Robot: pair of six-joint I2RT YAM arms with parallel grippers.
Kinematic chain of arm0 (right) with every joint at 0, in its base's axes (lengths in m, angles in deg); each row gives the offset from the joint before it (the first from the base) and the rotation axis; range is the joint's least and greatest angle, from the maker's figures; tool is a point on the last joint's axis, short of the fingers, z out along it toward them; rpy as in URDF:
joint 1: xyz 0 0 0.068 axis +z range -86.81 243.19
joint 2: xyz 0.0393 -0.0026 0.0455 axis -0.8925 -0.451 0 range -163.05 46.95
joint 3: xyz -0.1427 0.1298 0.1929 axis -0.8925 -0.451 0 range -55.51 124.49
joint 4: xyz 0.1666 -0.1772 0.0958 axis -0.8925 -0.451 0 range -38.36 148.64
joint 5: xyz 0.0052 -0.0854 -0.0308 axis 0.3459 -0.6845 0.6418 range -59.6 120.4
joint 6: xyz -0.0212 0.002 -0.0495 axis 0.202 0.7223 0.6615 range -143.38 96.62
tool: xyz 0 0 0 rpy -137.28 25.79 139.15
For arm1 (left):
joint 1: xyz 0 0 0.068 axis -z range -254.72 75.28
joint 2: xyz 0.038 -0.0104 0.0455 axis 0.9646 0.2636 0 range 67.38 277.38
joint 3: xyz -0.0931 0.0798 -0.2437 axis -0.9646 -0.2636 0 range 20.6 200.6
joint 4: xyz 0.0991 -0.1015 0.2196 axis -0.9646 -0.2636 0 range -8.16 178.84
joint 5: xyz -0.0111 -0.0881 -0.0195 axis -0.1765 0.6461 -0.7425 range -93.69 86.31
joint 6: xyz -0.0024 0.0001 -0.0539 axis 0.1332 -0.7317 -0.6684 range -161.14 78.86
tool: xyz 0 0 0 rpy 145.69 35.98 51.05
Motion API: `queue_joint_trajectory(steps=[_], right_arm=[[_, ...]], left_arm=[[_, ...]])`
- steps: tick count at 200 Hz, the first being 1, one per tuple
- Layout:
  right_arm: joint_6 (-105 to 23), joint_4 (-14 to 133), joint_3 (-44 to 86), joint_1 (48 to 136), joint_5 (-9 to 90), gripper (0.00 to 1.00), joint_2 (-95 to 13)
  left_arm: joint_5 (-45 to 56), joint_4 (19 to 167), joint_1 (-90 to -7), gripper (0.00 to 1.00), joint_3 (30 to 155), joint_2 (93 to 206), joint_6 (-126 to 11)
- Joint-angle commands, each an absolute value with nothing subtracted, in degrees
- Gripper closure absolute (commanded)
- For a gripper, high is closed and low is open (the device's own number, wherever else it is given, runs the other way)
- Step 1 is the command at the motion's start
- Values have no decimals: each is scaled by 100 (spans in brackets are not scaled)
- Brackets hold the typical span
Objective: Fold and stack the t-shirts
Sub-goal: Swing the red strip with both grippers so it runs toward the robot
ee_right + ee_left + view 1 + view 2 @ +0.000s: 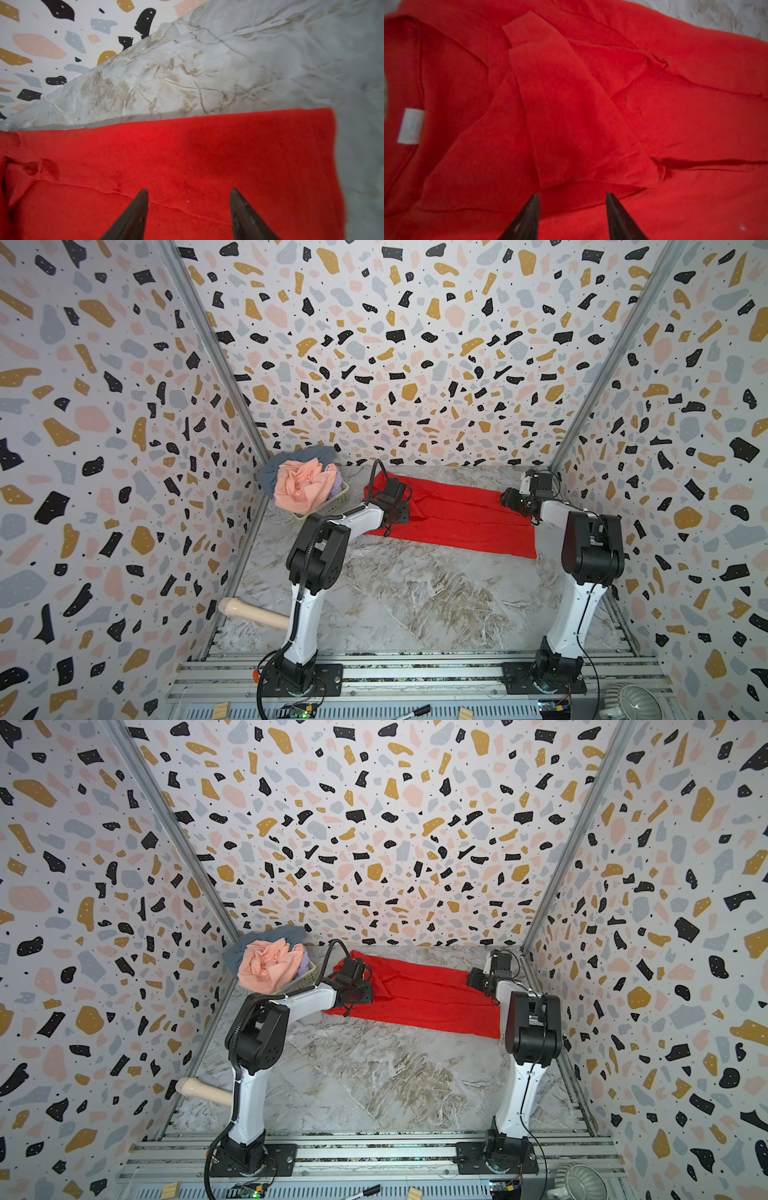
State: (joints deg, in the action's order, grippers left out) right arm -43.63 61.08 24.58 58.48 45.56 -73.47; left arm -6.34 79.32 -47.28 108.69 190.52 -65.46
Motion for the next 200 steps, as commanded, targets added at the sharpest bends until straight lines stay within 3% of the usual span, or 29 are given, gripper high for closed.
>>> queue_joint_trajectory(steps=[1, 29, 72, 108, 135, 165, 200], right_arm=[[-4329, 5718, 2507, 5914, 4779, 38, -7569], [-4360, 5595, 1832, 6069, 4856, 39, -7323], [-4624, 5554, -215, 6560, 5175, 40, -6197], [-4995, 5418, -1825, 7425, 5401, 39, -4503], [-5673, 5730, -2307, 8387, 5693, 39, -3954], [-5744, 5309, -1803, 9002, 5564, 39, -3677], [-5354, 4523, -1223, 9035, 5078, 37, -2924]], left_arm=[[-655, 8243, -4991, 48, 10876, 19221, -6803], [-413, 8053, -5258, 47, 11423, 19758, -6748], [232, 7651, -5314, 47, 12671, 20568, -6314], [783, 7498, -5310, 47, 13931, 21197, -6128], [1025, 7400, -5299, 47, 14679, 21511, -6136], [950, 7503, -5295, 47, 14466, 21167, -6090], [686, 8019, -5226, 47, 12903, 20010, -6075]])
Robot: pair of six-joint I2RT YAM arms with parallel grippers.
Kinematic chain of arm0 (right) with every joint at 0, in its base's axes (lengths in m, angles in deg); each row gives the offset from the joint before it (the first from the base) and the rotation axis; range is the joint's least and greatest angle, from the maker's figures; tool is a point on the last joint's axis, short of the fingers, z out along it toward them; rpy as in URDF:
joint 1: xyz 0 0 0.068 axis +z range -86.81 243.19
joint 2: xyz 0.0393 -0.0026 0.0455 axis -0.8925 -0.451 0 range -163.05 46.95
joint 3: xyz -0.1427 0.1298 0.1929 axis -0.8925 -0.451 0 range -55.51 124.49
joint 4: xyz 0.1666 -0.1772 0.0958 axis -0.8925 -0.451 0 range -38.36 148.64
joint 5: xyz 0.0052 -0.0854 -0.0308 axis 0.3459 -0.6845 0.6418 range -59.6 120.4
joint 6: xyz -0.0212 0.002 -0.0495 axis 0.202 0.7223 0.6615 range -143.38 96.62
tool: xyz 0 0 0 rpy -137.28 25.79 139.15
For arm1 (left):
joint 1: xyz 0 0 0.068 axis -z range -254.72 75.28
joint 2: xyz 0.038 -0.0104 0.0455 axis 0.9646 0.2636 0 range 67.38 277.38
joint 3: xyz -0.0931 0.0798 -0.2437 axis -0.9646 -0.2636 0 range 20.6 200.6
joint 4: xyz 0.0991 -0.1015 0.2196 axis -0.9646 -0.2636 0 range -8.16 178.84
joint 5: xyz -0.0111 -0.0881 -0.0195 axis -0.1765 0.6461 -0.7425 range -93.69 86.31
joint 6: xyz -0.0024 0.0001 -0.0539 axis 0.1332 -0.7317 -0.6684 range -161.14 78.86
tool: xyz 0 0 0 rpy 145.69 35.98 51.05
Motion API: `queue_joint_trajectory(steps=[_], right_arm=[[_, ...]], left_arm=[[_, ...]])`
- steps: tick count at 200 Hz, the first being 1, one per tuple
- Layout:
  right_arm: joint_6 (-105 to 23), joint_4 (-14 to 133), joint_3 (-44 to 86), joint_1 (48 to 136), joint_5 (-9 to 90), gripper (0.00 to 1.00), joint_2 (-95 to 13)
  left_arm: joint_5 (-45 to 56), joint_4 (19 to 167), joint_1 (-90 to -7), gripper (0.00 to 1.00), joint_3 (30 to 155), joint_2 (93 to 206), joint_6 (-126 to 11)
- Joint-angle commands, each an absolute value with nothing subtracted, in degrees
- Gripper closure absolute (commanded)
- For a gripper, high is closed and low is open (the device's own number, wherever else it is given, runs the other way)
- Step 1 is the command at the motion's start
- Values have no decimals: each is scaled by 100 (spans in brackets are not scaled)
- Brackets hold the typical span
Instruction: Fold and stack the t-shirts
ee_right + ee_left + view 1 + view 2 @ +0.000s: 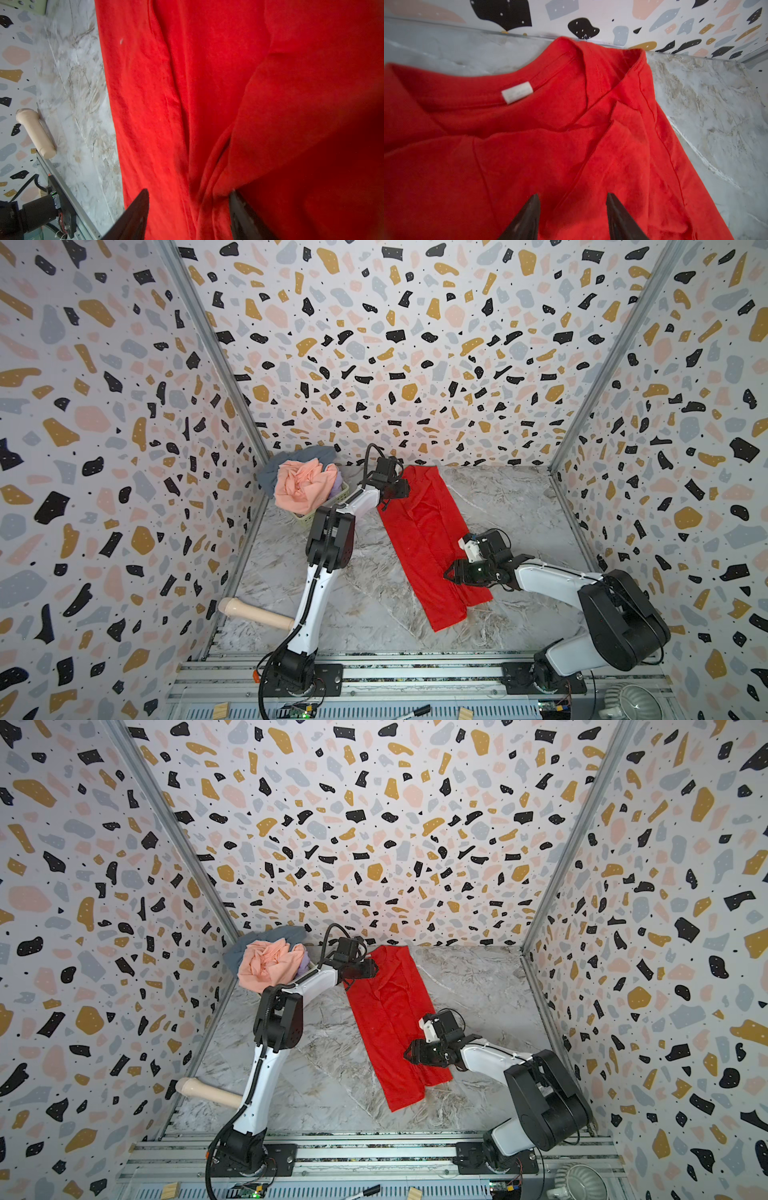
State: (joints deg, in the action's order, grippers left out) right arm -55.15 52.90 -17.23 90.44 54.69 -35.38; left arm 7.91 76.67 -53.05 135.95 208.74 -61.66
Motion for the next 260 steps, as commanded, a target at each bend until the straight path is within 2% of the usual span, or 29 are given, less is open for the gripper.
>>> queue_joint_trajectory(steps=[1, 21, 60, 85, 158, 201, 260], right_arm=[[-5349, 4517, -1216, 9031, 5065, 37, -2912], [-5205, 4571, -1174, 9028, 4851, 36, -2840], [-5157, 5214, -1148, 9017, 4369, 38, -3519], [-5151, 5179, -1035, 9042, 3955, 41, -3769], [-4981, 5235, -1861, 9258, 3618, 42, -3294], [-5085, 5383, -2072, 9376, 3551, 43, -3267], [-5277, 4983, -2336, 9441, 3271, 50, -3395]], left_arm=[[681, 8030, -5224, 46, 12865, 19979, -6084], [639, 8132, -5096, 47, 12247, 19640, -6171], [603, 8075, -4850, 48, 11947, 19639, -6143], [671, 8012, -4600, 49, 12184, 19666, -6138], [548, 7958, -3937, 48, 13207, 20587, -7245], [425, 8256, -3852, 48, 13308, 20848, -7617], [554, 8746, -3838, 49, 13490, 21205, -7975]])
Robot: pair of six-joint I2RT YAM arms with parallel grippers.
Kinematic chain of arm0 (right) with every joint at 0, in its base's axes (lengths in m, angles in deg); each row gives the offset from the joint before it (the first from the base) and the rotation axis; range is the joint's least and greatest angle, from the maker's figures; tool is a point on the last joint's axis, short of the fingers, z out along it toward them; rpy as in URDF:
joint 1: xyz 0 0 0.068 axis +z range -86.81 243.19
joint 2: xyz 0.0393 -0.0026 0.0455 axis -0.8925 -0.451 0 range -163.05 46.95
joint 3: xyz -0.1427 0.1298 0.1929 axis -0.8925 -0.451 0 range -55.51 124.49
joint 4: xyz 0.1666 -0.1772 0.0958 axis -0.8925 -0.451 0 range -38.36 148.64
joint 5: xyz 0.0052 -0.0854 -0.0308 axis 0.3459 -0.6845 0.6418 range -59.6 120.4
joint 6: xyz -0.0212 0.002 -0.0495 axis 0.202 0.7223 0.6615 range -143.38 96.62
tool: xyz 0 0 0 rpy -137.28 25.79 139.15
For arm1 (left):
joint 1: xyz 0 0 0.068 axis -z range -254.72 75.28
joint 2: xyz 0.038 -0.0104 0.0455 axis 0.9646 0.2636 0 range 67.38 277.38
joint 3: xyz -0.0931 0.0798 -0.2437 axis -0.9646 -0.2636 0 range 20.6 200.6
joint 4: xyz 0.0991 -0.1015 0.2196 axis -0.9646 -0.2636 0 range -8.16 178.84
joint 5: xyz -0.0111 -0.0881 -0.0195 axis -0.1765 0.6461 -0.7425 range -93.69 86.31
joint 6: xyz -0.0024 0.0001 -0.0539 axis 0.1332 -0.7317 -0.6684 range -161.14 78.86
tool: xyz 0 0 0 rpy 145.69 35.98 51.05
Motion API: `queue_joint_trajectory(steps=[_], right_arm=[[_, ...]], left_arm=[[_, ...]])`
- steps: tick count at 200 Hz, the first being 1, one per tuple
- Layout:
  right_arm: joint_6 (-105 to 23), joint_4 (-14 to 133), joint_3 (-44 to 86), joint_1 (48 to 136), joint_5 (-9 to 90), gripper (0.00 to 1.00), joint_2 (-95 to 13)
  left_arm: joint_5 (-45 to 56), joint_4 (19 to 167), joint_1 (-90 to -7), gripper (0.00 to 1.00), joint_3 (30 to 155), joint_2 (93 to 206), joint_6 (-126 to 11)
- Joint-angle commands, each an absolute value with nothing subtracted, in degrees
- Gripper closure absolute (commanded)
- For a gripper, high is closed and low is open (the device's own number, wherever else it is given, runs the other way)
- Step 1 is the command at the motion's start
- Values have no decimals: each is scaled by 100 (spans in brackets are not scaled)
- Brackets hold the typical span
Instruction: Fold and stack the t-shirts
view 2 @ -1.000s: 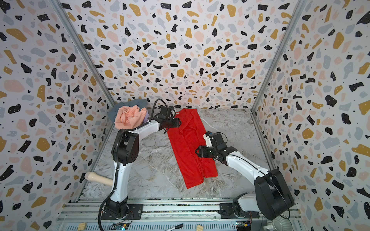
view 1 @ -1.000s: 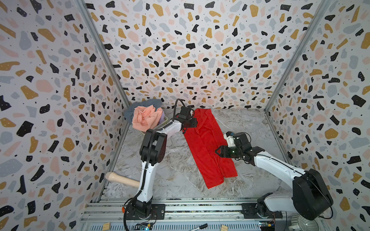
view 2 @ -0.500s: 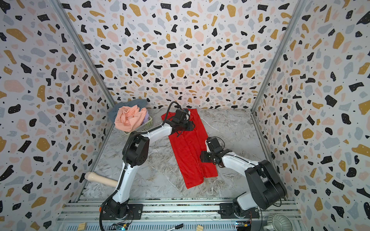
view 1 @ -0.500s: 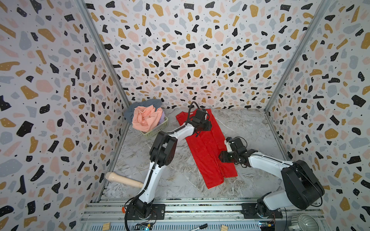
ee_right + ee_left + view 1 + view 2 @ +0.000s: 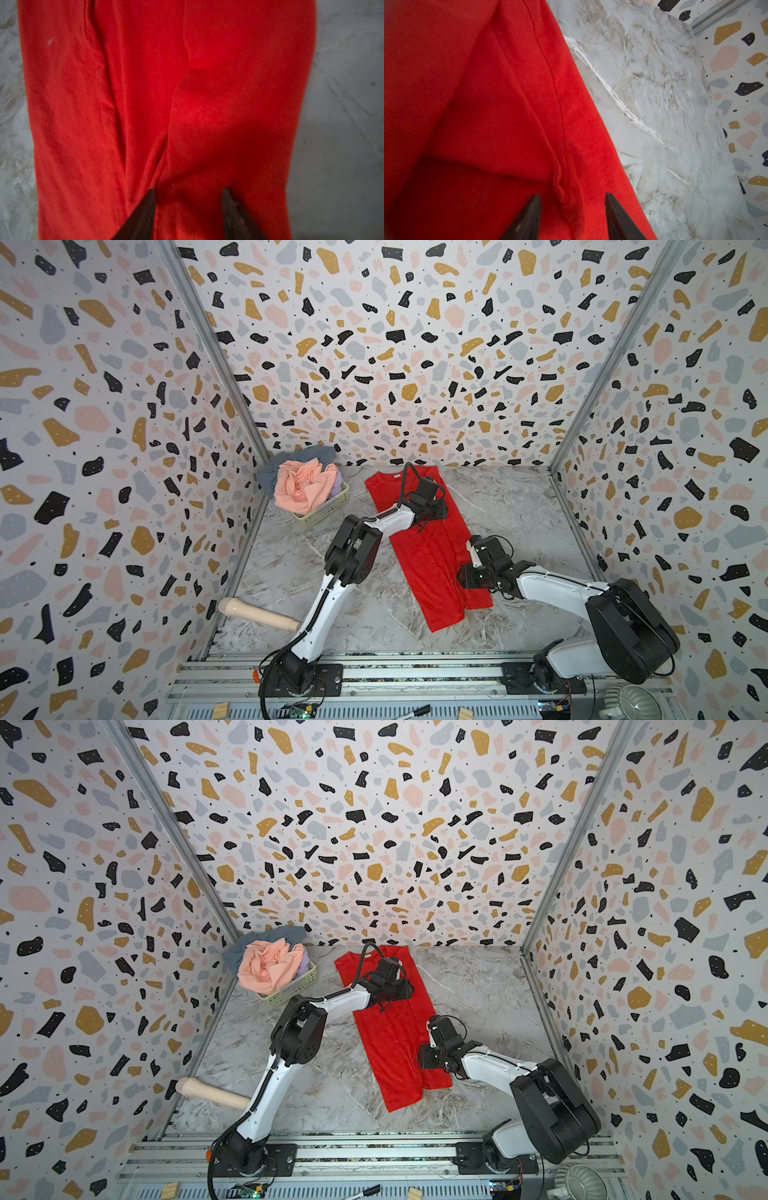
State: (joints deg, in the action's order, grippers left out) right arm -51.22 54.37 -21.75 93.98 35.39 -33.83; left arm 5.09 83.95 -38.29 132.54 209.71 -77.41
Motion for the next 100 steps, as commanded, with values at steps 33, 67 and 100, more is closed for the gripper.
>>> queue_joint_trajectory(steps=[33, 67, 100], right_arm=[[-5329, 4590, -2509, 9490, 3125, 53, -3089], [-5352, 4104, -2515, 9492, 2790, 53, -2697], [-5320, 3837, -2419, 9524, 2779, 49, -2401]], left_arm=[[656, 8778, -3824, 51, 13833, 21548, -8111], [706, 9053, -3813, 61, 13770, 21549, -8212], [745, 9300, -3808, 87, 13527, 21359, -8254]])
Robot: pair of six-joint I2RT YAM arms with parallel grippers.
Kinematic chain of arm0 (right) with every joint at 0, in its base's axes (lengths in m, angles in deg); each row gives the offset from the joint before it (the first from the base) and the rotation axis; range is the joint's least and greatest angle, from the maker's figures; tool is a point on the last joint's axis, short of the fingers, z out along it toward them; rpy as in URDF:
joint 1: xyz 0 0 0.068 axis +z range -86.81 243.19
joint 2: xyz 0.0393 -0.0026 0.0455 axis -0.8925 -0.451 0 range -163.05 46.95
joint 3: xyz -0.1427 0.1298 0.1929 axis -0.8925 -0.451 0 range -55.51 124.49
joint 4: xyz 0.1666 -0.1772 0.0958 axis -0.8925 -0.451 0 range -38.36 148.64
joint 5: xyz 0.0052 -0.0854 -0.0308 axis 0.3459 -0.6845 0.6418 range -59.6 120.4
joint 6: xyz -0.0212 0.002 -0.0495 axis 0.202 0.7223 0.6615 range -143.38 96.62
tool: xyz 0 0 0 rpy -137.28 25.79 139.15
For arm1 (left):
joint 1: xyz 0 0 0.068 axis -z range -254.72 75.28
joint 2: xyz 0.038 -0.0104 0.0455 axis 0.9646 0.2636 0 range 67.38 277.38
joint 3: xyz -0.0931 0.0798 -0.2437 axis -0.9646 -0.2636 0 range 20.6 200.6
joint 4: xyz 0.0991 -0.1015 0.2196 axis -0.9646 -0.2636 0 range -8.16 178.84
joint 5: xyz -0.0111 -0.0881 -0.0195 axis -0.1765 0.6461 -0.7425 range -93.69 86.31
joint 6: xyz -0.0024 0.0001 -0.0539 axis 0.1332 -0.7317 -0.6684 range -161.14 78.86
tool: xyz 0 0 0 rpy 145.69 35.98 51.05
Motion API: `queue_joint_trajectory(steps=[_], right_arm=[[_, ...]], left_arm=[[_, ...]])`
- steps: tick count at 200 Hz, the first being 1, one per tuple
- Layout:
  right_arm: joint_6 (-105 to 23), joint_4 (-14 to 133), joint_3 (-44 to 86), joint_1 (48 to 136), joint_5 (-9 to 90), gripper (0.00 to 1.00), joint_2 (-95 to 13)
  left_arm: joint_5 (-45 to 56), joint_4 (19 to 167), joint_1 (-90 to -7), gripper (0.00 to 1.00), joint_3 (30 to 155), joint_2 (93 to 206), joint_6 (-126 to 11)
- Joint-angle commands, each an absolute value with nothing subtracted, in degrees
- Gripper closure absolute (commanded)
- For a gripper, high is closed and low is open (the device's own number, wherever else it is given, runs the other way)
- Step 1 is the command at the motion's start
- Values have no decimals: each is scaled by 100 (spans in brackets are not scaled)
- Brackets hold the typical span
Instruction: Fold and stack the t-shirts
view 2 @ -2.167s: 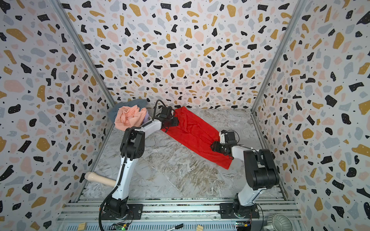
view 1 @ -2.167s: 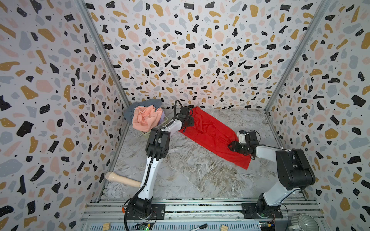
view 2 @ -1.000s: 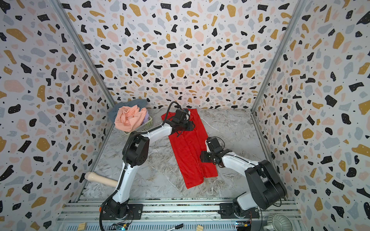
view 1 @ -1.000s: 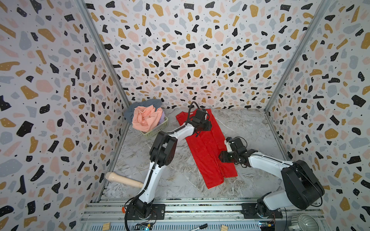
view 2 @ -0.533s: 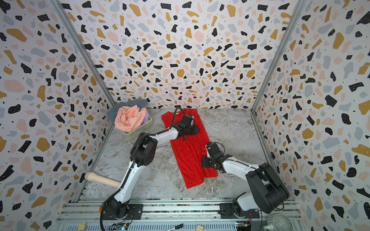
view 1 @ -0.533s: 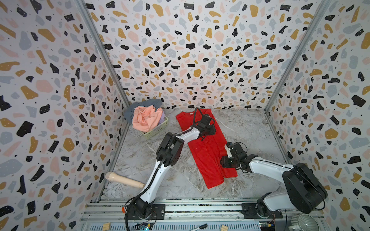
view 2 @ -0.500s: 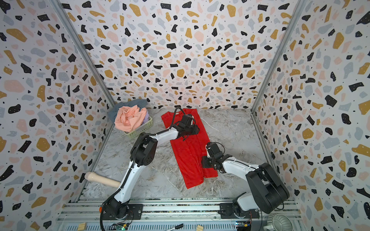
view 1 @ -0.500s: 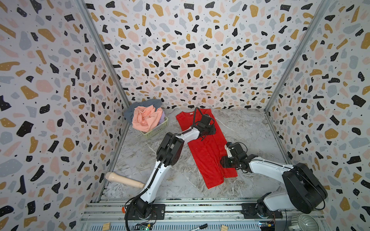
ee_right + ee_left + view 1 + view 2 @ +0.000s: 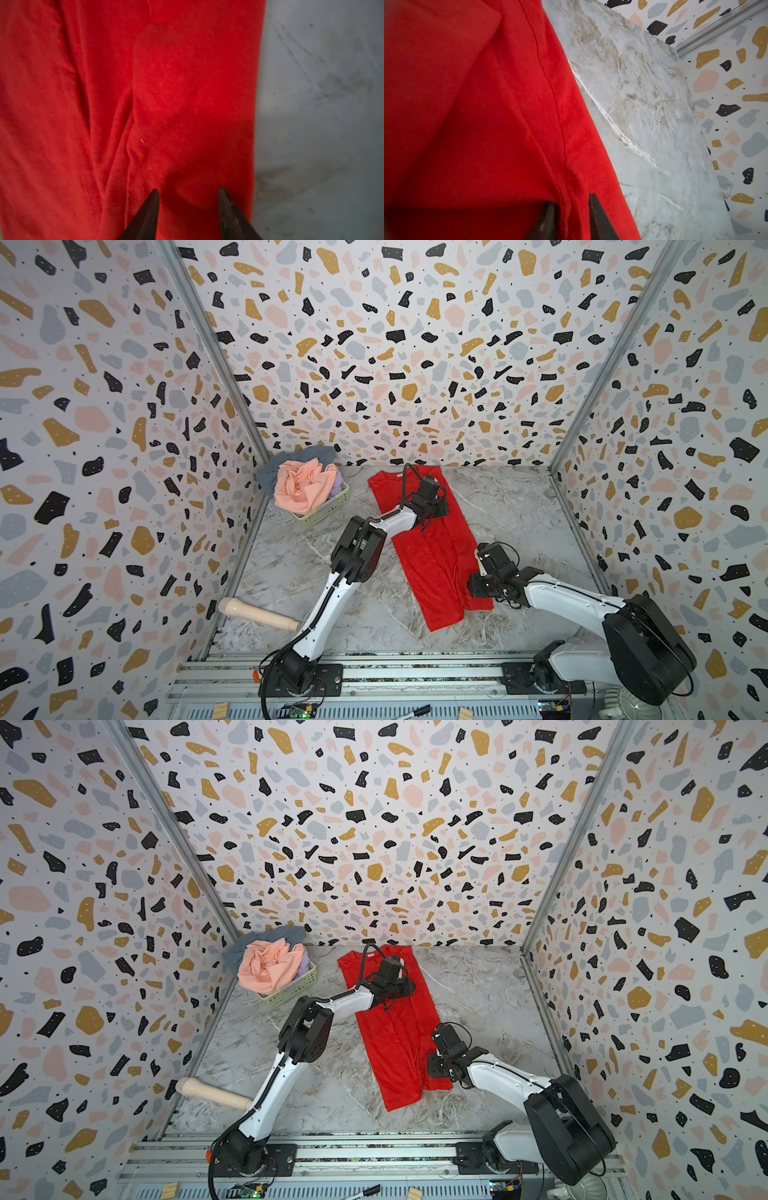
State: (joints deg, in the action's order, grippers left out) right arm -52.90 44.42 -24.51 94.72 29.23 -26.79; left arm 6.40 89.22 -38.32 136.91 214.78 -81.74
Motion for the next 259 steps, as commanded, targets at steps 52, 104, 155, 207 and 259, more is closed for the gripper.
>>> queue_joint_trajectory(steps=[52, 104, 155, 207, 259], right_arm=[[-5581, 4052, -2586, 9856, 3382, 46, -1686], [-5552, 4159, -2615, 9879, 2983, 47, -2273], [-6184, 3134, -2568, 9859, 2466, 49, -2890], [-6994, 2215, -2284, 9650, 1545, 46, -2523], [-6539, 2205, -1989, 9685, 1660, 44, -1864]], left_arm=[[891, 9423, -3807, 93, 13319, 21157, -8246], [1020, 9477, -3780, 93, 13214, 21092, -8211], [989, 9390, -3780, 93, 13195, 21126, -8043], [897, 9056, -3755, 94, 13126, 21083, -7662], [1036, 9059, -3754, 94, 13132, 21084, -7563]])
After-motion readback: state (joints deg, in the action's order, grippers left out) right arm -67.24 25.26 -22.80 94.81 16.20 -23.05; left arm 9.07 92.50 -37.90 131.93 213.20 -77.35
